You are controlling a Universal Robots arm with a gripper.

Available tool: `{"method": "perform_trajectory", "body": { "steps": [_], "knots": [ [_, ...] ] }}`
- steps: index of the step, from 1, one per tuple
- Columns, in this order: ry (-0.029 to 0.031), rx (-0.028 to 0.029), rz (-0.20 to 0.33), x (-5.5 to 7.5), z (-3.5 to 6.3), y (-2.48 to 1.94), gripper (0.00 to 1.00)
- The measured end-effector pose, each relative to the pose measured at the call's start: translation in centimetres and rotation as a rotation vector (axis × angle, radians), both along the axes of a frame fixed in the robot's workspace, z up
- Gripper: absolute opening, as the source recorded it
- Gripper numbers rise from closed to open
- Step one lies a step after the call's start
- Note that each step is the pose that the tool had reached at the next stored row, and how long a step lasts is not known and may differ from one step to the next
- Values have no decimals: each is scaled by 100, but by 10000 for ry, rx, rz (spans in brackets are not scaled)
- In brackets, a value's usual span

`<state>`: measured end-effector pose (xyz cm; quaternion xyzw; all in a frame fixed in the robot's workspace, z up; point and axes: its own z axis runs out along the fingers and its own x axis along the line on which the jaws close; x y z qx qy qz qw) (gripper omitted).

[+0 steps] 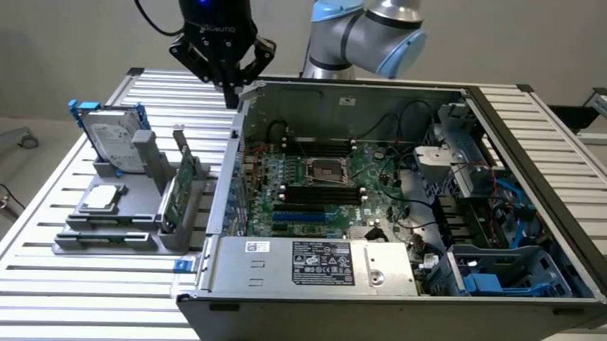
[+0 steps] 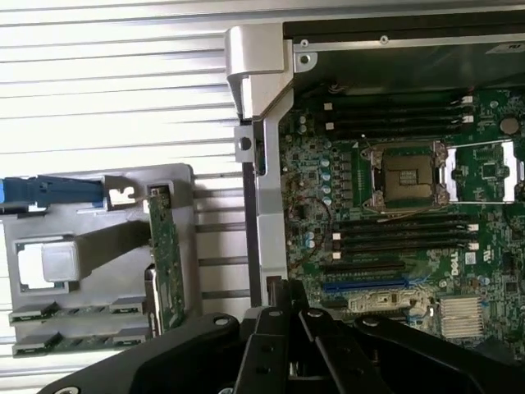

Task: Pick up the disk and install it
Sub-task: 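Reach for the disk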

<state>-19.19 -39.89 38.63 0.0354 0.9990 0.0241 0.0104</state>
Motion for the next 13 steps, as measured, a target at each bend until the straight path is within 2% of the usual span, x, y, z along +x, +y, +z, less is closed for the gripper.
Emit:
{"method": "perform_trajectory", "body": {
  "steps": [4, 13],
  "knots": [
    [0, -20, 0, -182, -33, 0, 11],
    [0, -112, 2, -591, -100, 13, 11]
  ]
}}
